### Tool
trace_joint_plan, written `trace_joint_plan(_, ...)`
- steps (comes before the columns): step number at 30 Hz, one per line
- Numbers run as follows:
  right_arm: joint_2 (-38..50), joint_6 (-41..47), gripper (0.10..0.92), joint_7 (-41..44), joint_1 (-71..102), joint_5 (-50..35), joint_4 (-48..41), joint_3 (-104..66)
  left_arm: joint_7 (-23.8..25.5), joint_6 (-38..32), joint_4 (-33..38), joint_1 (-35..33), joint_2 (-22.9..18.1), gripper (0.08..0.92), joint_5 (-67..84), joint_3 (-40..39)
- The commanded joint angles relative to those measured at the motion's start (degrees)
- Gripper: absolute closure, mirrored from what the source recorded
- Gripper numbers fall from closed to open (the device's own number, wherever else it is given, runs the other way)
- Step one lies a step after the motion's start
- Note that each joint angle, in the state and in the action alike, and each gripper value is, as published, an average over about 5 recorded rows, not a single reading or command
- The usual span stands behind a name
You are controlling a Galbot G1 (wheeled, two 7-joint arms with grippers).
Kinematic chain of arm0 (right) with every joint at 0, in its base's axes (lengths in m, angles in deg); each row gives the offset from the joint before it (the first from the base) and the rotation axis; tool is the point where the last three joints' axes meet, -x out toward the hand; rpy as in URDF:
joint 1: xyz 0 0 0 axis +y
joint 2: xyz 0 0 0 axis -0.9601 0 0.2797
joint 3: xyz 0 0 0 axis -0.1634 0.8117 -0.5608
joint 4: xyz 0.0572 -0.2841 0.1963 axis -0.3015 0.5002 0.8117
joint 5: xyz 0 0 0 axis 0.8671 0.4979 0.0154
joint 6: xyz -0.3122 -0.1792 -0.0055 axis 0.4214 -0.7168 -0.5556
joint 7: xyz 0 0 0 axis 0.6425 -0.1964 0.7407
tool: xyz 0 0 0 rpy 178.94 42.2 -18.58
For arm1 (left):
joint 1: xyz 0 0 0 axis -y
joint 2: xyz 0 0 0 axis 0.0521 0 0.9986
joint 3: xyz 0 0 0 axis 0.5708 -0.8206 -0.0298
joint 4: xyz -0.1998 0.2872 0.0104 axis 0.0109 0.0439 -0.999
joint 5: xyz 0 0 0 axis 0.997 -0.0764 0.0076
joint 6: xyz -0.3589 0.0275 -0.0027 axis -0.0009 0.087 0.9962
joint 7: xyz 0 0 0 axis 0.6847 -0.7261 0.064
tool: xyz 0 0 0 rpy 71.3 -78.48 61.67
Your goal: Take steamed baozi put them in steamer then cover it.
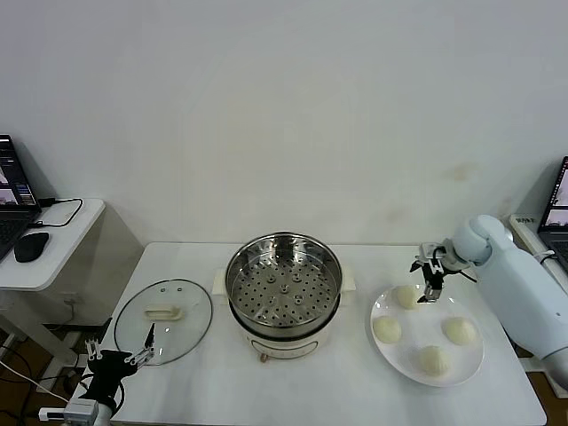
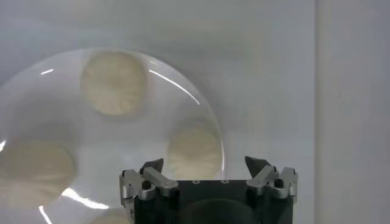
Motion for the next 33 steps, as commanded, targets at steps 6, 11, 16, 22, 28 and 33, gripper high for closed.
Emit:
trace_joint_plan(6, -1.8, -1.1, 0.203, -3.2, 1.3, 2.3, -2.6, 0.1, 0.0, 0.0, -0.4, 0.2, 0.0, 0.177, -0.1, -0.3)
trace_joint_plan(11, -1.9, -1.1, 0.203, -5.5, 2.0, 2.0, -2.8, -0.3, 0.0, -0.1, -0.7, 0.4, 0.1, 0.177, -0.1, -0.6)
trace_joint_plan(16, -2.2, -1.0, 0.203, -6.9, 2.3, 2.2, -3.0, -0.3, 0.1, -0.2, -0.8, 0.4, 0.1, 0.177, -0.1, -0.6)
trace_joint_plan(22, -2.3, -1.0, 0.203, -8.2, 2.7, 2.6, -3.3, -0.3, 0.0, -0.3, -1.1, 0.4, 0.1, 0.177, -0.2, -0.8)
trace_joint_plan(28, -2.3, -0.9, 0.203, -8.8, 3.2, 2.4, -3.2, -0.4, 0.0, -0.4, -1.3, 0.4, 0.1, 0.177, -0.2, -0.9)
trace_joint_plan(33, -2.2, -0.7, 0.203, -9.3, 3.3, 2.1, -3.1, -0.5, 0.0, -0.4, -1.4, 0.5, 0.1, 0.177, -0.3, -1.1)
